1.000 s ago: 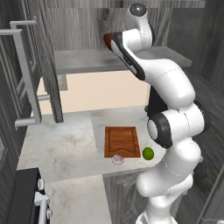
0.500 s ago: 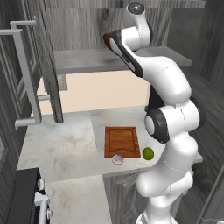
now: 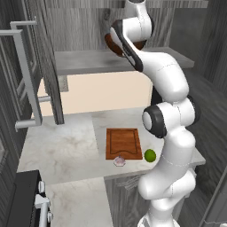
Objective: Open the cabinet. Place the bowl and condiment on the counter. Then place the lime and garlic on the cutting board.
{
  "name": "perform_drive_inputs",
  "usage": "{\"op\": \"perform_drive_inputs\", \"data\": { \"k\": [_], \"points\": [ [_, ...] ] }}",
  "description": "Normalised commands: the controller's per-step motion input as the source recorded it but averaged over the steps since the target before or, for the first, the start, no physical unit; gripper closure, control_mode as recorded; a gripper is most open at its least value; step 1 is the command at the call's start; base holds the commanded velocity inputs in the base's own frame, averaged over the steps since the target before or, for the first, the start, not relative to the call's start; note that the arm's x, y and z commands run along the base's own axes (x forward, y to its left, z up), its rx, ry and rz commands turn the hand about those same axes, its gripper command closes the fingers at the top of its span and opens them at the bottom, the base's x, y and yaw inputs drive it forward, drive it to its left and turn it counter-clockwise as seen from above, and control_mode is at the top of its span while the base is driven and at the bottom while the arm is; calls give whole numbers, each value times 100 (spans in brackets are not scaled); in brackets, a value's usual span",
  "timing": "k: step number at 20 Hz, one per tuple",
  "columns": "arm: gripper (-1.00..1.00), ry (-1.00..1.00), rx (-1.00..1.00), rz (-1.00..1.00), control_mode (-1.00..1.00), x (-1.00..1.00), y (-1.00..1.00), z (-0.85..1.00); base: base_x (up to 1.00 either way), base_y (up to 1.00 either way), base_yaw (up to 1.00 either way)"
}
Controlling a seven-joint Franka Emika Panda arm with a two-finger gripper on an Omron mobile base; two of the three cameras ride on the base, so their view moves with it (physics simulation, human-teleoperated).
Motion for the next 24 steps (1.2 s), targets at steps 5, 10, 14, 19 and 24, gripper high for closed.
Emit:
{"op": "perform_drive_inputs", "data": {
  "k": [5, 10, 14, 19, 24],
  "points": [
    [-100, 28, 0, 0, -100, 0, 0, -9, 0, 0, 0],
    [100, 19, 0, 0, -100, 0, 0, -11, 0, 0, 0],
    [100, 16, 0, 0, -100, 0, 0, -14, 0, 0, 0],
    [100, 9, 0, 0, -100, 0, 0, -11, 0, 0, 0],
    [100, 2, 0, 0, -100, 0, 0, -7, 0, 0, 0]
  ]
}}
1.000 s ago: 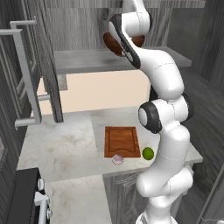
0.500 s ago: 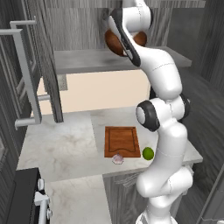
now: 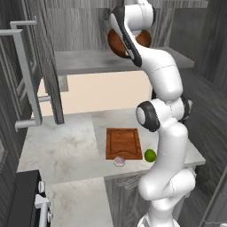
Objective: Open the cabinet. Place the bowl and condiment on the counter. Then place the lime and garlic on the cutting board.
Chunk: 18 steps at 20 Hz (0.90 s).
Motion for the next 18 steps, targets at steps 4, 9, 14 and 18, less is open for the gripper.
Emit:
{"op": "perform_drive_inputs", "data": {
  "k": [4, 9, 14, 18],
  "points": [
    [100, 2, 0, 0, -100, 0, 0, -5, 0, 0, 0],
    [100, 7, 0, 0, -100, -12, 0, -2, 0, 0, 0],
    [100, 1, 0, 0, -100, -69, 0, 0, 0, 0, 0],
    [100, 0, 0, 0, -100, -79, 0, 0, 0, 0, 0]
  ]
}}
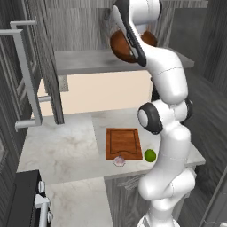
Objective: Open the cabinet. Place the bowl and condiment on the counter. Then place the lime and garlic on the cutting board.
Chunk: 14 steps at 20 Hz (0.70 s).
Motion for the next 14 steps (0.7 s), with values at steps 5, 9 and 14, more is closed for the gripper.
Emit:
{"op": "perform_drive_inputs", "data": {
  "k": [5, 9, 14],
  "points": [
    [100, 0, 0, -1, -100, -86, 0, 0, 0, 0, 0],
    [100, -2, 0, -3, -100, -97, 0, 0, 0, 0, 0],
    [100, -13, 0, -6, -100, -100, 0, -2, 0, 0, 0]
  ]
}}
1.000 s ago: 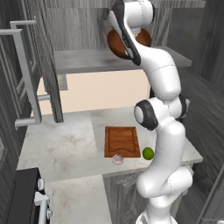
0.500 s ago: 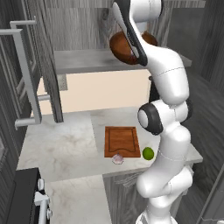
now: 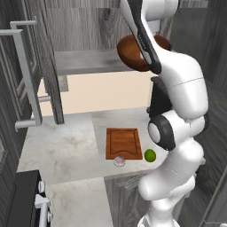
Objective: Open the cabinet. Place the bowl and condiment on the counter. Then place the lime and garlic on the cutting board.
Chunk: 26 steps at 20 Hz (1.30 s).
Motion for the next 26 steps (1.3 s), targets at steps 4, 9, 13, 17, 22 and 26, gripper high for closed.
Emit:
{"op": "perform_drive_inputs", "data": {
  "k": [4, 9, 13, 17, 22, 26],
  "points": [
    [100, -16, 0, -6, -100, -100, 0, -13, 0, 0, 0],
    [100, -16, 0, -5, -100, -100, 0, -20, 0, 0, 0],
    [100, -18, -1, -4, -100, -100, 6, -8, 0, 0, 0],
    [100, -22, -2, -3, -100, -97, 16, -2, 0, 0, 0],
    [100, -9, -5, -4, -100, -51, 40, -42, 0, 0, 0],
    [100, 0, -1, 0, -100, -3, 34, -49, 0, 0, 0]
  ]
}}
